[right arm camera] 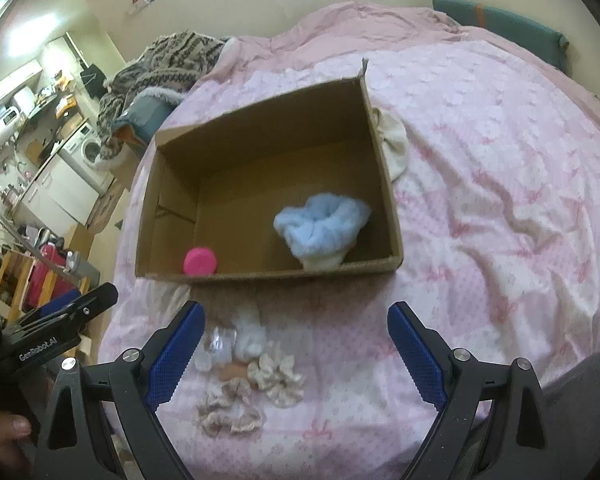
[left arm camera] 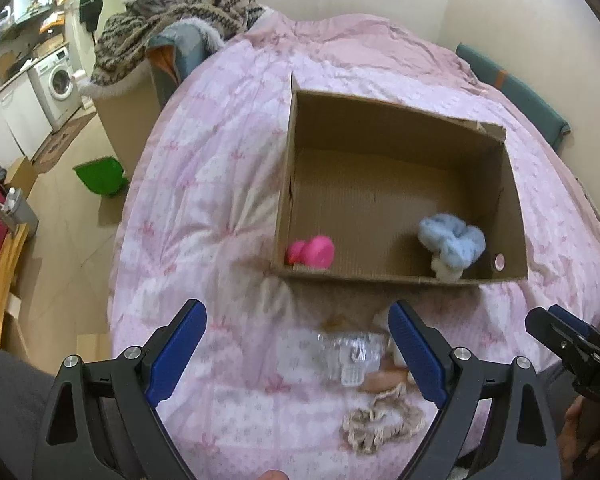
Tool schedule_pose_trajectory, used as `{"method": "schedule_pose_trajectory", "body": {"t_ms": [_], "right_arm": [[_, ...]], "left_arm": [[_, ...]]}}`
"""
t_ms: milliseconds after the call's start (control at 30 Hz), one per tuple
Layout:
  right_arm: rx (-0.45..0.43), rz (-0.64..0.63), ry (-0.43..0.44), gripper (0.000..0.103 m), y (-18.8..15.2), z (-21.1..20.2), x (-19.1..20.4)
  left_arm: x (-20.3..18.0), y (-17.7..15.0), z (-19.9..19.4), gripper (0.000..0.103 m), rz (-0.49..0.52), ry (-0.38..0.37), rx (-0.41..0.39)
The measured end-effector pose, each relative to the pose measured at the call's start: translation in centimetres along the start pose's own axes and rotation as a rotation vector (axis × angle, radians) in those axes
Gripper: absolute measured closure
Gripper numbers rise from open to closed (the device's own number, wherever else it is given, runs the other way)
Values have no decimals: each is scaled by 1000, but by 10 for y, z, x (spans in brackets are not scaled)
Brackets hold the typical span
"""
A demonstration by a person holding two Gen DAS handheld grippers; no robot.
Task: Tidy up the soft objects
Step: 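Withdraw both tools from the box back toward the remaining items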
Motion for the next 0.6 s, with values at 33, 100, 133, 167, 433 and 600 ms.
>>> {"method": "schedule_pose_trajectory", "body": {"t_ms": [33, 100, 133, 167, 433, 600], "right_arm": [[10, -3, 2, 5, -3, 1, 0], [34, -3, 8, 5, -10, 3, 1], [52, -2, 16, 5, -14, 4, 2], [80, -6, 32, 5, -18, 7, 4], [198, 81, 54, 5, -30, 31, -2], [320, 150, 102, 7, -42, 53, -6]], "left_arm": [[1, -4, 1, 11, -4, 1, 11], [5, -13, 2, 12, -14, 9, 31], [6, -16, 3, 12, -21, 12, 40], [7, -21, 6, 12, -29, 8, 58], [21, -28, 21, 11, -77, 38, 97], [29, -33, 29, 12, -116, 39, 133]]}}
Point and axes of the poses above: each gripper's, at about its wrist camera, not at the fingertips, and z roughly the way its jaws point, x to its left, y to its top, the point moved 8 cm from there along z, roughly the way its jaws point, and after that the axes turned 14 degrees about -y, right-handed, at the moved point
